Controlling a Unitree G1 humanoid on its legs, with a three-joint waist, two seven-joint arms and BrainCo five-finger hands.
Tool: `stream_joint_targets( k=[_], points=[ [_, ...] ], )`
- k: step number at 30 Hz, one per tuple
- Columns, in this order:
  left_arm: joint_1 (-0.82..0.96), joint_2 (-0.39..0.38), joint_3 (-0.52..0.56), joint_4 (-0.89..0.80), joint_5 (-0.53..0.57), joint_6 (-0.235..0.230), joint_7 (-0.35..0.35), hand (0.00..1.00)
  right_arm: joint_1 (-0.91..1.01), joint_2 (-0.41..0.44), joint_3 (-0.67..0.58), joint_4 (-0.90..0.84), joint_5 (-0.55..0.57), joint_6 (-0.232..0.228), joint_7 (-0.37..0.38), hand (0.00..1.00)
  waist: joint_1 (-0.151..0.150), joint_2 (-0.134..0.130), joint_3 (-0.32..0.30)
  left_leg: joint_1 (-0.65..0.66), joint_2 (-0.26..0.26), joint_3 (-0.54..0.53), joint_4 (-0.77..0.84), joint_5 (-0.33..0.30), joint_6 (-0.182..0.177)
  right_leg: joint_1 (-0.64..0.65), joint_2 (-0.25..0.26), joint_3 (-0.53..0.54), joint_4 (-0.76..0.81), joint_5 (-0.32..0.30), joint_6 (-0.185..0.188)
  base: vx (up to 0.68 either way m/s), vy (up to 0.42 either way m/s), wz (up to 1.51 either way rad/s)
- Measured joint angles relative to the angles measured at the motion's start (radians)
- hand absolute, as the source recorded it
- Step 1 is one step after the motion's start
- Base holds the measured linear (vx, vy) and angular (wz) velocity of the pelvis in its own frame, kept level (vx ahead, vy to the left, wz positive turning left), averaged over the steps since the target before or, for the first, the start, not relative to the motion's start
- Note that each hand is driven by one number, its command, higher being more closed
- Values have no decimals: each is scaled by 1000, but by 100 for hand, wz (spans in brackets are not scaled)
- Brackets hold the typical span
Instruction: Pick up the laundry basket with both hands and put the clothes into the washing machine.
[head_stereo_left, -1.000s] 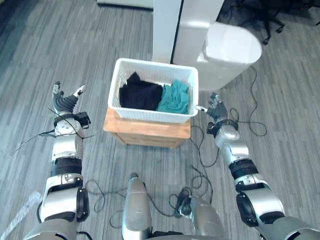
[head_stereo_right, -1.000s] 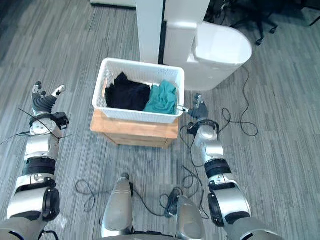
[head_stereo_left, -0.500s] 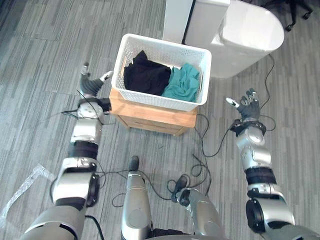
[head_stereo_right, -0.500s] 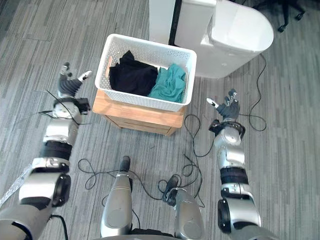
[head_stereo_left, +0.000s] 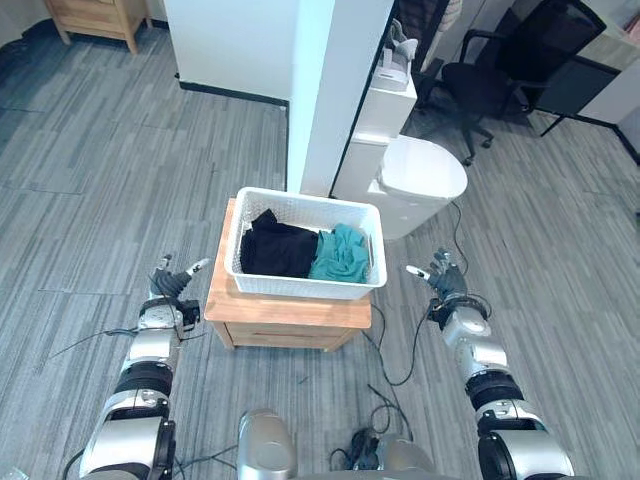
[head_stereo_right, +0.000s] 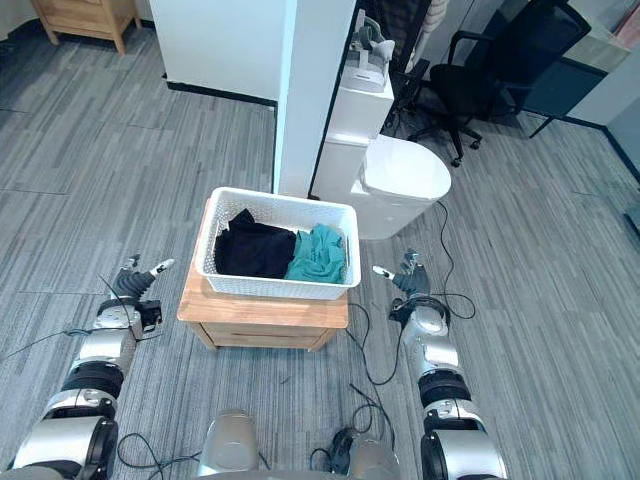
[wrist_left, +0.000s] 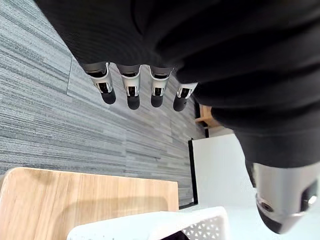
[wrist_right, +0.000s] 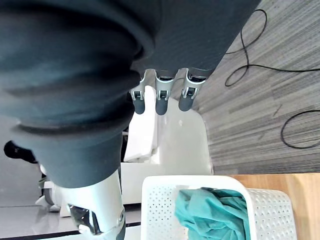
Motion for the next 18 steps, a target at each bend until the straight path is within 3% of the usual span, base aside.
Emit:
stream_joint_targets(
  k=[2,4,5,6,7,9,11,14,16,18],
  points=[
    [10,4,11,2,0,0,0,0,0,-1,7,19,0,4,0,0,-7,-2,-1,1,0,1,-2,0,-3,-3,-16,9,-60,32,27,27,-136,9],
    [27,11,12,2,0,-3,0,0,0,-2,23,21,0,5,8,0,-7,-12,-9,1,-1,6,-8,1,-29,-1,-14,24,-112,130,21,28,-244,-6],
    [44,14,13,2,0,-4,0,0,-2,-5,39,21,-1,5,14,0,-5,-21,-20,-1,0,11,-14,4,-55,4,-8,28,-141,135,56,19,-313,-23],
    [55,13,13,2,0,-4,-1,0,-6,-7,49,22,-1,5,18,0,-7,-15,-22,-3,6,11,-45,22,-83,0,6,38,-170,108,91,15,-320,-22],
    [55,9,13,2,2,-4,-1,0,-6,-11,54,22,-1,5,18,0,-9,-8,-23,-4,7,9,-66,34,-95,-3,17,42,-178,101,93,12,-306,-5],
    [55,-15,11,2,7,-4,0,0,19,-24,57,40,0,9,18,0,-27,19,-35,21,48,-23,-188,109,-141,-17,69,12,-161,58,68,49,-305,25],
    [56,-24,11,1,8,-5,0,0,45,-25,57,39,1,9,18,0,-40,25,-36,64,89,-43,-256,148,-174,-23,99,-22,-79,-14,43,80,-309,37],
    [63,-36,11,0,3,-7,-1,0,72,-35,57,32,3,0,18,0,-37,21,-39,70,123,-75,-271,172,-163,-56,116,-46,37,-129,17,54,-329,25],
    [76,-37,13,-2,0,-7,0,0,81,-49,57,32,9,0,17,0,-36,21,-39,-16,120,-120,-178,214,-103,-64,122,-63,31,-133,-2,49,-239,18],
    [76,-37,16,-11,-2,-7,0,0,84,-57,57,32,13,0,15,0,-35,22,-36,-68,116,-141,-109,236,-81,-48,121,-85,23,-121,-16,99,-152,27]
  ],
)
